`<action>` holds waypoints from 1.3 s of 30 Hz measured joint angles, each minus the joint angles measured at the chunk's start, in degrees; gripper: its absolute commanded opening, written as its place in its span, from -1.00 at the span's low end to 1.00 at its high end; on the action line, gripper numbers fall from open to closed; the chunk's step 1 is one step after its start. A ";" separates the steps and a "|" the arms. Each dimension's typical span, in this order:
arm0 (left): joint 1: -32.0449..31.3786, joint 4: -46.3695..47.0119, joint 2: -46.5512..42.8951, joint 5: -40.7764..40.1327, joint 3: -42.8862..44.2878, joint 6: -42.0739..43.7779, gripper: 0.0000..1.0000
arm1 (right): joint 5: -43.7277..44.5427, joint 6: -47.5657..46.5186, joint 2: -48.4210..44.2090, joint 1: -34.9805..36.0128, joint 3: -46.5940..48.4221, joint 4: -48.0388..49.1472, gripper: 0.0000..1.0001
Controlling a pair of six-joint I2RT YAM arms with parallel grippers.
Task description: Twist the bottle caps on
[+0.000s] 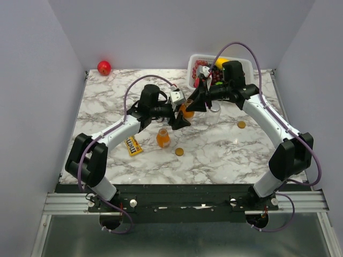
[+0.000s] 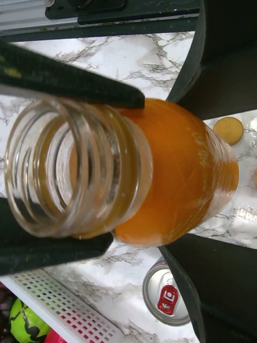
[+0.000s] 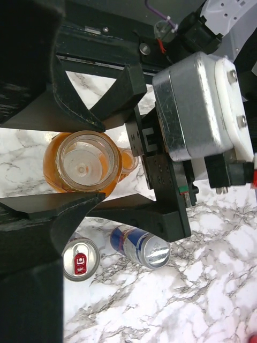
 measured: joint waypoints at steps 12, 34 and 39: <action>4.28 -9.51 -2.43 1.07 2.49 2.82 -0.86 | 15.04 2.34 -3.08 -0.70 -0.31 2.16 1.00; 15.54 -37.18 -35.82 -7.96 -12.07 9.84 -1.00 | 22.73 -29.16 5.81 16.31 -11.85 -19.71 0.42; 21.64 -37.16 -39.10 -8.79 -13.07 7.06 -1.00 | 26.29 -24.68 10.05 18.60 -11.85 -10.67 0.41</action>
